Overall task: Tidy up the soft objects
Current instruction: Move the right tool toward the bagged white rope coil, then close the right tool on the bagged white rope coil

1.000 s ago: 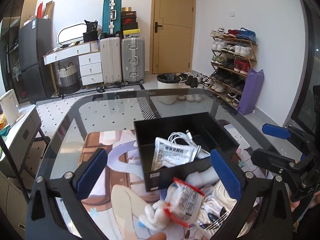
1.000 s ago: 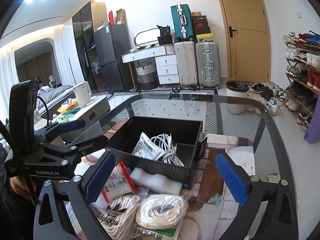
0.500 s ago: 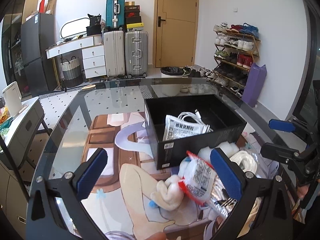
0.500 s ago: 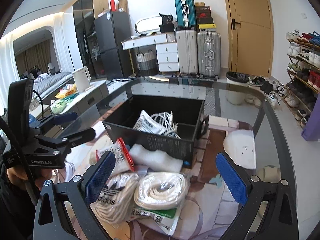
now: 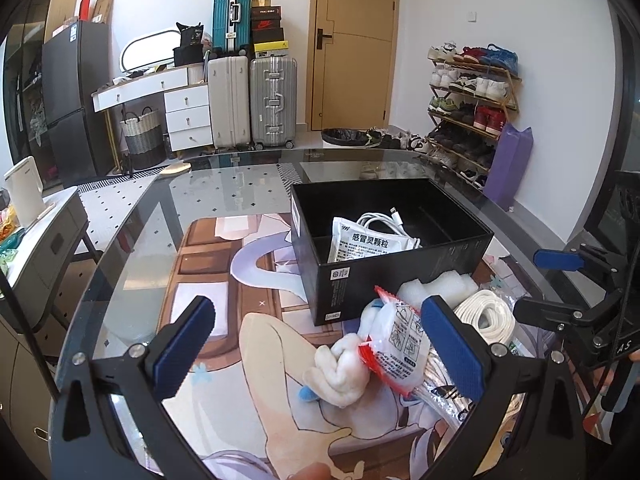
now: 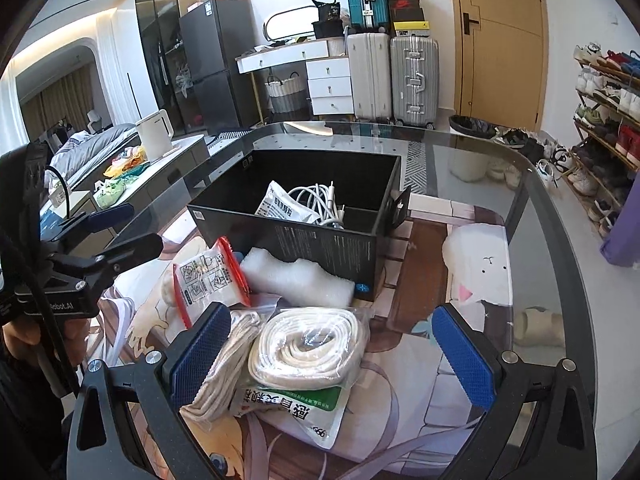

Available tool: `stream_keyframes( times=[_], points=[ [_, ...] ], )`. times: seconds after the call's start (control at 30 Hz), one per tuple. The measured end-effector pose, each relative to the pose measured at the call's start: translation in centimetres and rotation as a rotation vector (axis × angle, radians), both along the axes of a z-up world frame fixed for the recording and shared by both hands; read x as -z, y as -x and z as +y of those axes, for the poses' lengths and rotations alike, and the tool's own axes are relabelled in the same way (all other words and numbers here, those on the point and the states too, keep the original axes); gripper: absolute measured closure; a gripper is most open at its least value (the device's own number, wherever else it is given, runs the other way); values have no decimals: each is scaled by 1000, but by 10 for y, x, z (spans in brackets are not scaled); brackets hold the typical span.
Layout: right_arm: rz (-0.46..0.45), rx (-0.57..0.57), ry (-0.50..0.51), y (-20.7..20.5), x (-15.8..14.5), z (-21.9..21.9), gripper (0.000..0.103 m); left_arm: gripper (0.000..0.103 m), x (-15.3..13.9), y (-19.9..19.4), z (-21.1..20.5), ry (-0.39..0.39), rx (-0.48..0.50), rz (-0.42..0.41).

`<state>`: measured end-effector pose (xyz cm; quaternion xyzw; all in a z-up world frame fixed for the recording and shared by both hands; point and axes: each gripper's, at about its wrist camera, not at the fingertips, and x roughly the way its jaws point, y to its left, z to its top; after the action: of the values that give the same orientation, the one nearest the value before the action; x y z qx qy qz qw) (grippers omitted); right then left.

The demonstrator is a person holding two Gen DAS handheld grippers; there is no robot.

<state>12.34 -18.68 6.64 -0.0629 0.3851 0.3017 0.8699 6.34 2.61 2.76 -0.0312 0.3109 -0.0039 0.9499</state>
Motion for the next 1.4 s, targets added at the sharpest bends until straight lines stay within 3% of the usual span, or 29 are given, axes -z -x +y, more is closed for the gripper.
stream_keyframes(
  times=[0.5,0.8,0.97,1.4],
  points=[
    [37,-46,87,2,21,13,1,0,11,-4,-8,-51,58,46],
    [62,-90,135,5,32,21,1,0,16,-5,-5,14,88,104],
    [73,-109,146,7,38,27,1,0,16,-2,-14,-28,126,107],
    [71,-100,180,7,50,39,1,0,19,-3,-17,-40,130,120]
  ],
)
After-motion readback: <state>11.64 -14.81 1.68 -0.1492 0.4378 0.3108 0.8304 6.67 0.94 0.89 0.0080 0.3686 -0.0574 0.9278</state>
